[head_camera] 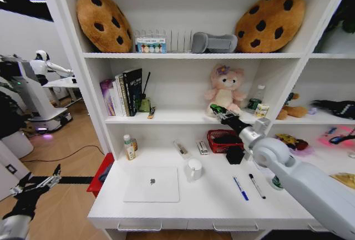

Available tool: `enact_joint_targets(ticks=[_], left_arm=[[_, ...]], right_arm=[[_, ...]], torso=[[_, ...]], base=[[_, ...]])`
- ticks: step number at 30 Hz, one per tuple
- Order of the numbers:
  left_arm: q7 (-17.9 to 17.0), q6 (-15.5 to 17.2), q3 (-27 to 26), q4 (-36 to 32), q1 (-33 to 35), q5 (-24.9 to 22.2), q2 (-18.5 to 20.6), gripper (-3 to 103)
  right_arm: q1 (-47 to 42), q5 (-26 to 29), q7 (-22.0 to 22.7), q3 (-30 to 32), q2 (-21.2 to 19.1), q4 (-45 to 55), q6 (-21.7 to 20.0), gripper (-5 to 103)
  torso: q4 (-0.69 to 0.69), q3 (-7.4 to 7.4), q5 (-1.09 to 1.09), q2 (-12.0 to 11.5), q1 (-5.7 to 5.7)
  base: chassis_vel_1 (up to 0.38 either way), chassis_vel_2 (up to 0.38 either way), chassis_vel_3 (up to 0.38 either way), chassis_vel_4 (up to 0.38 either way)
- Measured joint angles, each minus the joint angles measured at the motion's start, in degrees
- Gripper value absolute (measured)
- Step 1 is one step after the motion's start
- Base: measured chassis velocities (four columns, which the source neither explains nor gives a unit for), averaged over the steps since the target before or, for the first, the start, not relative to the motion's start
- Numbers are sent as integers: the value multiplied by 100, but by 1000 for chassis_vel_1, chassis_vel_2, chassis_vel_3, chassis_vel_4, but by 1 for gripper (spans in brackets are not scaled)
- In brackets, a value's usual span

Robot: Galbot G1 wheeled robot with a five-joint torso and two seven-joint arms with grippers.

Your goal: Organize the objects on the table.

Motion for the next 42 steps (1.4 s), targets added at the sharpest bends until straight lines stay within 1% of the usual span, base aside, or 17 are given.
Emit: enact_joint_targets(ticks=[1,2,5,8,10,11,12,16,34,35,36,37,38,39,40,41,42], left_arm=[[-4,0,0,0,0,0,0,100],[-4,0,0,0,0,0,0,100],[-5,0,0,0,1,0,0,100],[-4,-1,0,0,0,0,0,100],[-5,-1,0,0,0,0,0,100],[-5,-1,0,0,0,0,0,100],[-1,-1,0,0,0,0,0,100],[-4,0,0,0,0,0,0,100],[-4,-1,0,0,0,0,0,100],[-4,-1,0,1,0,0,0,100],[-4,-1,0,1,0,0,0,100],[-4,-1,0,0,0,0,0,100],[-4,-1,0,0,0,0,0,100],[-4,-1,0,1,0,0,0,100],[-4,-1,0,1,0,0,0,100],[-5,-1,0,0,0,0,0,100],[-5,-1,0,0,0,0,0,100]], right_arm=[[199,-5,10,-243,106,-116,0,36],[199,-5,10,-243,106,-116,0,36],[857,-6,66,-1039,493,-431,-8,36],[1007,-8,72,-1206,578,-497,-18,36],[1437,-27,105,-1633,855,-769,-39,36],[1437,-27,105,-1633,855,-769,-39,36],[1667,-32,144,-1830,1024,-970,-42,36],[1925,-7,247,-2092,1253,-1255,-77,36],[1745,-69,374,-2175,1226,-1265,-147,36],[1742,-72,374,-2173,1224,-1263,-147,34],[1741,-74,374,-2172,1223,-1261,-147,39],[1736,-86,374,-2169,1218,-1255,-147,50],[1736,-86,374,-2169,1218,-1255,-147,50],[1732,-105,374,-2164,1213,-1246,-147,56],[1730,-112,375,-2161,1211,-1240,-148,56],[1728,-118,386,-2140,1212,-1226,-151,61],[1728,-118,386,-2140,1212,-1226,-151,61]], torso=[[0,0,1,0,0],[0,0,1,0,0],[0,0,0,0,0],[1,0,-1,0,0],[-1,0,-1,0,-1],[-1,0,-1,0,-1],[0,-1,-1,0,0],[0,0,0,0,0],[-1,-1,0,1,-1],[-1,-1,0,1,-1],[-1,-1,0,1,-1],[-1,-1,0,1,-1],[-1,-1,0,1,-1],[-1,-1,0,1,-1],[-1,-1,0,1,-1],[-1,-1,0,1,-1],[-1,-1,0,1,-1]], base=[[0,0,0,0],[0,0,0,0],[0,0,0,0],[0,0,0,0],[0,0,0,0],[0,0,0,0],[0,0,0,0],[0,0,0,0],[0,0,0,0],[0,0,0,0],[0,0,0,0],[0,0,0,0],[0,0,0,0],[0,0,0,0],[0,0,0,0],[0,0,0,0],[0,0,0,0]])
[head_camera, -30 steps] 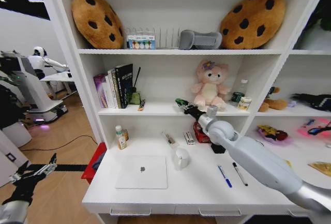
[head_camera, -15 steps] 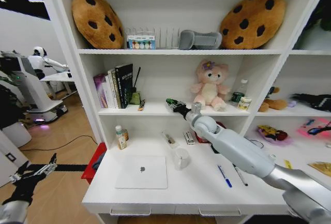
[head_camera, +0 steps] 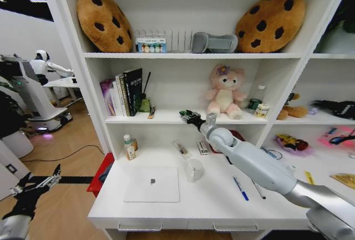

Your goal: Organize the objects on the table.

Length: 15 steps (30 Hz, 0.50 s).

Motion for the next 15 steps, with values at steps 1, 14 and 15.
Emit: enact_joint_targets(ticks=[1,14,15], left_arm=[[0,0,0,0,0,0,0,100],[-4,0,0,0,0,0,0,100],[-3,0,0,0,0,0,0,100]], right_arm=[[-1,4,16,18,5,5,-3,67],[-1952,-127,293,2213,-846,1973,-159,100],[-2351,-197,275,2564,-1017,2234,-127,100]], torso=[[0,0,0,0,0],[-1,-1,1,0,0],[-3,-1,1,0,-1]], base=[[0,0,0,0],[0,0,0,0],[0,0,0,0]])
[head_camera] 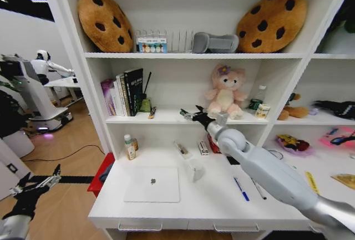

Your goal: Organize the objects on the table.

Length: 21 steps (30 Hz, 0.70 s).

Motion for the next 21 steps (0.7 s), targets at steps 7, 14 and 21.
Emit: enact_joint_targets(ticks=[7,14,21], left_arm=[[-3,0,0,0,0,0,0,100],[1,0,0,0,0,0,0,100],[1,-1,0,0,0,0,0,100]], right_arm=[[-3703,-1537,-406,2888,580,1197,441,100],[-5260,-2404,-727,3757,1540,917,1049,100],[-5710,-2465,-655,3804,2174,21,1234,100]], torso=[[4,1,1,0,0],[3,0,-3,0,-1],[3,1,0,0,0]], base=[[0,0,0,0],[0,0,0,0],[0,0,0,0]])
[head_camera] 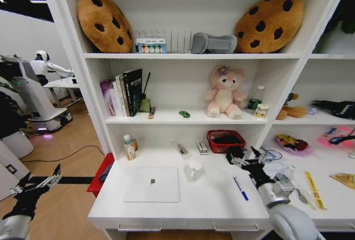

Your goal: Organize the objects on the table.

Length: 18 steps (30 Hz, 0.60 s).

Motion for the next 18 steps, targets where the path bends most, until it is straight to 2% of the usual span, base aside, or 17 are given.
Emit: enact_joint_targets(ticks=[7,9,10,14,15,16,17,18], left_arm=[[1,0,0,0,0,0,0,100],[1,0,0,0,0,0,0,100],[1,0,0,0,0,0,0,100],[2,0,0,0,0,0,0,100],[2,0,0,0,0,0,0,100],[2,0,0,0,0,0,0,100],[2,0,0,0,0,0,0,100],[2,0,0,0,0,0,0,100]], right_arm=[[79,270,353,-100,-7,-444,-572,100],[112,470,559,-236,-120,-540,-988,100],[112,470,559,-236,-120,-540,-988,100],[320,767,871,-514,-396,-547,-1703,100],[320,767,871,-514,-396,-547,-1703,100],[425,1023,1044,-599,-468,-492,-1996,100],[425,1023,1044,-599,-468,-492,-1996,100],[533,1277,1214,-665,-526,-451,-2234,100]], torso=[[1,0,-1,0,1],[1,1,-1,-1,1],[1,1,-1,-1,1],[1,0,-2,-1,0],[1,0,-2,-1,0],[1,1,-1,-1,1],[1,1,-1,-1,1],[1,1,-1,-1,1]], base=[[0,0,0,0],[0,0,0,0],[0,0,0,0],[0,0,0,0],[0,0,0,0],[0,0,0,0],[0,0,0,0],[0,0,0,0]])
